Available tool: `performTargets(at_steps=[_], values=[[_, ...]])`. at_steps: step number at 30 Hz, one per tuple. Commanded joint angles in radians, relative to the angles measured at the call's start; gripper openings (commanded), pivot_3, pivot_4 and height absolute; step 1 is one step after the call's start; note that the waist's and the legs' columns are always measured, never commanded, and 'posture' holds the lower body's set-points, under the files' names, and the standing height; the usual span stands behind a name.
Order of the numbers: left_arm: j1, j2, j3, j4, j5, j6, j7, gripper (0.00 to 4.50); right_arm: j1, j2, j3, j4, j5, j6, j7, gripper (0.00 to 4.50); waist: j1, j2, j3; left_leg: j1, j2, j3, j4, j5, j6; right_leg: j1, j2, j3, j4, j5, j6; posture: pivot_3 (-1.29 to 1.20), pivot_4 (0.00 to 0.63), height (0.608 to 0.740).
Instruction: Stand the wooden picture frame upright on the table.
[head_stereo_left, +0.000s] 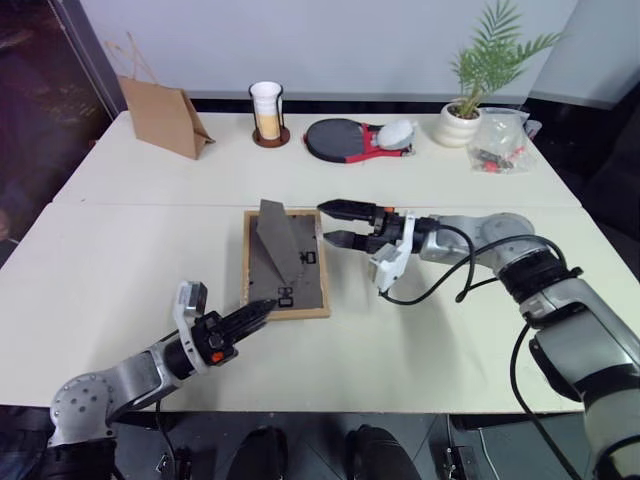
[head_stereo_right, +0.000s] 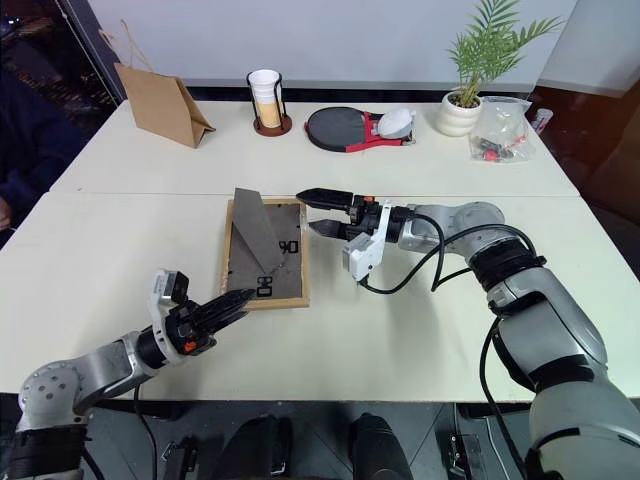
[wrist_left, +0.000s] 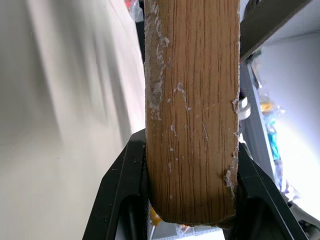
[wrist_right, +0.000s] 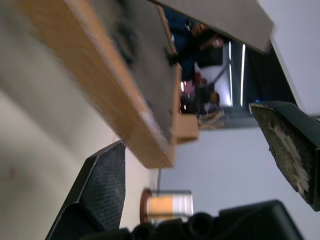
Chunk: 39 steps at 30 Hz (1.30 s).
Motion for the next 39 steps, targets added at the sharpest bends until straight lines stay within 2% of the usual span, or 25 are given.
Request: performTargets(at_steps=[1,7,11,14,19,25,27,28,29,32,35,38,39], values=[[0.025,0.007,-0.009,-0.063,-0.052,-0.007,-0.019,1.08,-0.055,0.021,0.039,0.030,-0.053,0.003,-0.105,4.46,-0.002,0.000,0.000,0.000,0.000,0.000,0.000,0.000,0.000,0.000,0.000,0.000,0.000,0.000,0.000,0.00,0.150,0.740],[0.050,0.002,-0.034,-0.108,-0.086,-0.036,0.010,1.08,-0.105,0.059,0.113,0.129,-0.096,0.019,-0.178,4.46,-0.001,0.000,0.000,0.001,0.000,0.000,0.001,0.000,0.000,0.000,0.000,0.000,0.002,0.000,0.000,0.00,0.150,0.740],[0.072,0.002,-0.052,-0.120,-0.060,-0.052,-0.007,1.08,-0.126,0.063,0.156,0.147,-0.128,0.038,-0.234,4.46,-0.001,0.000,0.000,0.001,0.000,0.000,0.001,0.000,0.000,0.000,0.000,0.000,0.003,0.000,0.000,0.00,0.150,0.740],[0.079,0.001,-0.064,-0.126,-0.054,-0.065,-0.009,1.08,-0.130,0.065,0.174,0.152,-0.130,0.041,-0.253,3.55,-0.002,0.000,0.000,0.001,0.000,0.000,0.001,0.000,0.000,0.000,0.000,0.000,0.004,0.000,0.000,0.00,0.150,0.740],[0.078,0.000,-0.081,-0.136,-0.068,-0.082,0.006,1.08,-0.137,0.064,0.195,0.150,-0.134,0.047,-0.277,1.10,-0.002,0.000,0.000,0.001,0.000,0.000,0.001,0.000,0.001,-0.001,0.000,0.000,0.005,0.000,0.000,0.00,0.150,0.740],[0.063,0.011,-0.097,-0.158,-0.110,-0.105,0.047,1.08,-0.139,0.063,0.193,0.154,-0.110,0.034,-0.271,1.06,-0.001,0.000,0.000,0.002,0.000,-0.001,0.002,-0.001,0.001,0.000,0.001,0.001,0.008,0.000,0.000,0.00,0.150,0.740],[0.060,0.023,-0.098,-0.166,-0.135,-0.108,0.062,2.11,-0.137,0.059,0.184,0.153,-0.088,0.016,-0.260,1.06,-0.002,0.000,0.000,0.002,0.000,-0.001,0.002,-0.001,0.002,-0.001,0.001,0.001,0.008,0.000,0.000,0.00,0.150,0.740],[0.057,0.037,-0.098,-0.176,-0.142,-0.107,0.069,2.40,-0.135,0.055,0.179,0.148,-0.075,0.003,-0.248,1.06,-0.002,0.000,0.000,0.002,0.000,-0.001,0.002,-0.001,0.002,0.000,0.001,0.001,0.008,0.000,0.000,0.00,0.150,0.740],[0.055,0.052,-0.097,-0.189,-0.142,-0.105,0.072,2.87,-0.133,0.053,0.175,0.146,-0.063,-0.011,-0.234,1.06,-0.002,0.000,0.000,0.002,0.000,-0.001,0.002,-0.001,0.002,-0.001,0.001,0.001,0.008,0.000,0.000,0.00,0.150,0.740],[0.072,0.131,-0.079,-0.231,-0.070,-0.087,0.018,4.40,-0.129,0.042,0.160,0.149,-0.024,-0.053,-0.192,1.06,-0.003,0.000,0.000,0.002,0.000,-0.001,0.002,-0.001,0.002,-0.001,0.001,0.001,0.009,0.000,0.000,0.00,0.150,0.740],[0.105,0.265,-0.038,-0.289,0.078,-0.081,-0.144,4.46,-0.132,0.042,0.140,0.205,0.056,-0.125,-0.104,1.06,-0.011,0.000,0.000,0.002,0.000,-0.002,0.001,-0.001,0.002,-0.001,0.003,0.001,0.009,0.000,0.000,0.00,0.150,0.740],[0.135,0.446,0.029,-0.317,0.256,-0.131,-0.369,4.46,-0.137,0.080,0.103,0.381,0.294,-0.268,0.143,1.06,-0.024,-0.001,0.000,0.002,0.000,-0.004,0.001,-0.001,0.002,0.000,0.004,0.000,0.008,0.000,-0.001,0.00,0.150,0.740],[0.143,0.479,0.035,-0.318,0.299,-0.149,-0.421,4.46,-0.136,0.089,0.093,0.416,0.354,-0.295,0.212,1.06,-0.026,-0.001,0.001,0.002,0.000,-0.004,0.001,-0.001,0.002,0.001,0.004,-0.001,0.009,0.000,-0.001,0.00,0.150,0.740]])
